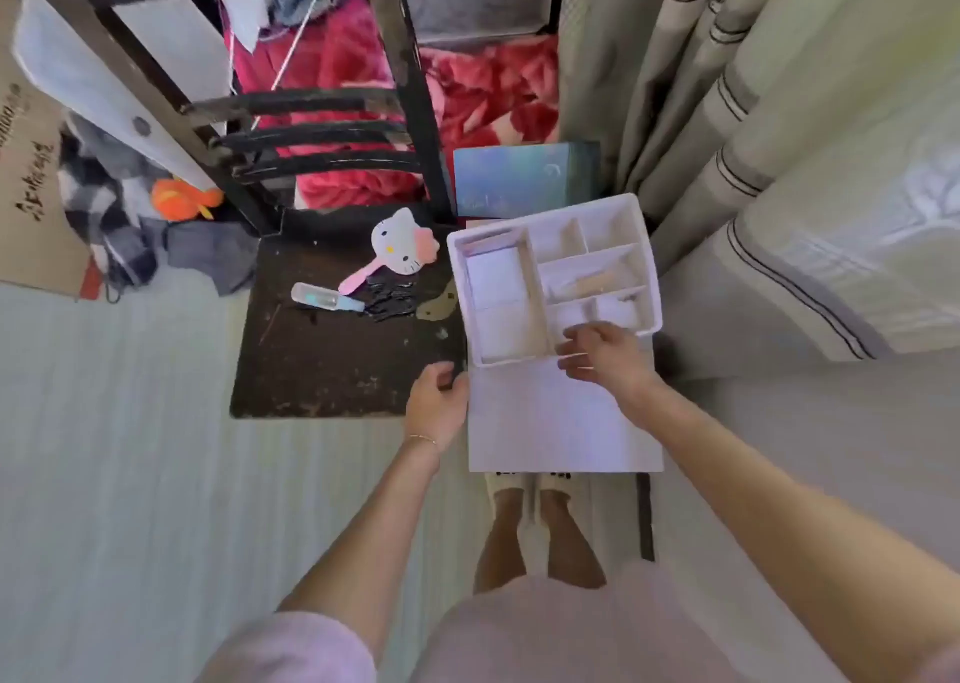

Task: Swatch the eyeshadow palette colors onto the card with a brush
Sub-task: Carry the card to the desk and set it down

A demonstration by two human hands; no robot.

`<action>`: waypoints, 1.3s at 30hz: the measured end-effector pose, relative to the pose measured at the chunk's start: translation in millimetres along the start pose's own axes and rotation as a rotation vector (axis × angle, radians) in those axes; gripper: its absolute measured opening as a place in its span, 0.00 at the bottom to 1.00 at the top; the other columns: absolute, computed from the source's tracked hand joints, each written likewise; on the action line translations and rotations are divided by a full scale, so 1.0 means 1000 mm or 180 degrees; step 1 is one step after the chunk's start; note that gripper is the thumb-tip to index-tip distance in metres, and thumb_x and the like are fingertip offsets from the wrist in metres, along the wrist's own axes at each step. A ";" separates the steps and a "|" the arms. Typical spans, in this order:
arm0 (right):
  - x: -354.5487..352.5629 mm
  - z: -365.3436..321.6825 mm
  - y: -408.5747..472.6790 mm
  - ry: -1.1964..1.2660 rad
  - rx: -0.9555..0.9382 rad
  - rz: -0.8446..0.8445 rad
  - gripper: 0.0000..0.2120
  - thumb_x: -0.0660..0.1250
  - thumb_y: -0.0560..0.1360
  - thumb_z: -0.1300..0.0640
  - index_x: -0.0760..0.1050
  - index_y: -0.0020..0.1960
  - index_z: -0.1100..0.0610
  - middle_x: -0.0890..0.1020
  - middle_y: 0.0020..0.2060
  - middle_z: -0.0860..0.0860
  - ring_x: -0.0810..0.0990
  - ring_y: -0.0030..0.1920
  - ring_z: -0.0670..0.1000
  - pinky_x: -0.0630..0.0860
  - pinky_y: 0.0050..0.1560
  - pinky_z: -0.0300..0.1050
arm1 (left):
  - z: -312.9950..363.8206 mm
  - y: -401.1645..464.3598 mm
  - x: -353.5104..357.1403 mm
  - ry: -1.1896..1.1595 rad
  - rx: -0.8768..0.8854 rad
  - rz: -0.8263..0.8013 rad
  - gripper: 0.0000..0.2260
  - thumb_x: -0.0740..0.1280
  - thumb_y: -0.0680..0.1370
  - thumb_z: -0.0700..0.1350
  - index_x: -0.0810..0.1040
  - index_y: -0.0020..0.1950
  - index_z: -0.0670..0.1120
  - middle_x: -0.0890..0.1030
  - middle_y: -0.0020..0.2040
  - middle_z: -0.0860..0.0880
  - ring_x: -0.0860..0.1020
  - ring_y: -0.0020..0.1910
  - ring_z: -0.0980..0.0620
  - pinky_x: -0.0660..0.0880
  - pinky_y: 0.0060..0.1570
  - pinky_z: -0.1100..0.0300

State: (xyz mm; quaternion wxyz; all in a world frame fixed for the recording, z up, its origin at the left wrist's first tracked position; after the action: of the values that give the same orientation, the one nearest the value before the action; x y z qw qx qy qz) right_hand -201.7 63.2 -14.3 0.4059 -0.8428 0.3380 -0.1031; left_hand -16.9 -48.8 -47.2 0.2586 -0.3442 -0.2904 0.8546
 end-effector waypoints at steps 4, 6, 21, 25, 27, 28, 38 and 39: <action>0.033 -0.048 0.051 0.0315 -0.0131 0.0089 0.13 0.57 0.79 0.54 0.73 0.53 0.62 0.80 0.43 0.57 0.78 0.32 0.52 0.73 0.27 0.38 | 0.020 0.021 0.005 -0.0001 0.0093 0.0368 0.18 0.63 0.78 0.47 0.70 0.66 0.43 0.76 0.56 0.48 0.73 0.48 0.54 0.66 0.48 0.66; 0.049 -0.059 0.071 0.0290 -0.0030 0.0158 0.18 0.57 0.77 0.45 0.73 0.53 0.59 0.82 0.44 0.56 0.80 0.33 0.52 0.72 0.28 0.37 | 0.021 0.026 0.011 -0.0016 0.0072 0.0322 0.15 0.63 0.79 0.46 0.72 0.64 0.42 0.78 0.53 0.48 0.73 0.47 0.53 0.67 0.48 0.64; 0.053 -0.033 0.060 0.0257 -0.0039 0.0208 0.10 0.64 0.75 0.51 0.74 0.41 0.57 0.78 0.32 0.52 0.75 0.31 0.49 0.71 0.29 0.36 | 0.019 0.025 0.012 0.0162 0.0006 0.0422 0.10 0.61 0.79 0.44 0.75 0.59 0.44 0.78 0.49 0.49 0.74 0.46 0.50 0.68 0.45 0.62; 0.026 -0.004 0.001 -0.0018 -0.0292 0.0007 0.07 0.60 0.77 0.58 0.73 0.41 0.56 0.79 0.35 0.54 0.77 0.31 0.48 0.73 0.31 0.36 | 0.017 -0.004 0.005 -0.0458 -0.0034 0.0378 0.09 0.61 0.79 0.43 0.74 0.59 0.47 0.76 0.50 0.51 0.75 0.45 0.54 0.70 0.41 0.66; 0.013 0.013 -0.034 -0.0434 -0.0317 -0.0036 0.09 0.57 0.78 0.60 0.72 0.42 0.54 0.79 0.37 0.53 0.78 0.33 0.49 0.73 0.35 0.40 | 0.017 -0.033 -0.008 -0.0618 0.0177 0.0379 0.06 0.61 0.79 0.42 0.74 0.55 0.50 0.76 0.49 0.53 0.74 0.44 0.62 0.69 0.36 0.75; 0.007 0.021 -0.051 -0.0597 -0.0315 -0.0080 0.09 0.56 0.78 0.61 0.71 0.42 0.54 0.79 0.37 0.53 0.78 0.34 0.49 0.73 0.36 0.41 | 0.018 -0.049 -0.014 -0.0670 0.0313 0.0315 0.06 0.62 0.79 0.42 0.74 0.54 0.51 0.76 0.49 0.54 0.73 0.45 0.64 0.68 0.37 0.77; 0.002 0.009 -0.158 -0.0991 -0.0685 -0.0680 0.12 0.58 0.77 0.67 0.69 0.35 0.59 0.74 0.26 0.51 0.72 0.27 0.45 0.69 0.32 0.36 | 0.014 -0.162 -0.029 -0.0684 0.0805 -0.0605 0.09 0.67 0.76 0.39 0.75 0.51 0.52 0.80 0.49 0.54 0.78 0.49 0.57 0.71 0.49 0.71; 0.008 0.000 -0.161 -0.1139 -0.0780 -0.0780 0.13 0.58 0.77 0.67 0.69 0.35 0.58 0.74 0.26 0.51 0.71 0.26 0.44 0.69 0.30 0.35 | 0.016 -0.165 -0.035 -0.0595 0.0889 -0.0427 0.07 0.68 0.75 0.39 0.75 0.49 0.51 0.80 0.46 0.53 0.78 0.46 0.57 0.71 0.47 0.71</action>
State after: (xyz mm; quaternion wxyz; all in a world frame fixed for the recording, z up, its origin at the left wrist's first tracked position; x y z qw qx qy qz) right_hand -117.3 128.9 106.4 0.3385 -0.9253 0.1661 0.0410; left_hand 33.2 38.2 88.8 0.3323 -0.2038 -0.2140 0.8957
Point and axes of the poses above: each hand's wrist, its own y-axis towards the middle knuckle, its own x-axis out of the palm, z = x × y, the point moved 7 cm from there along y, towards the middle knuckle
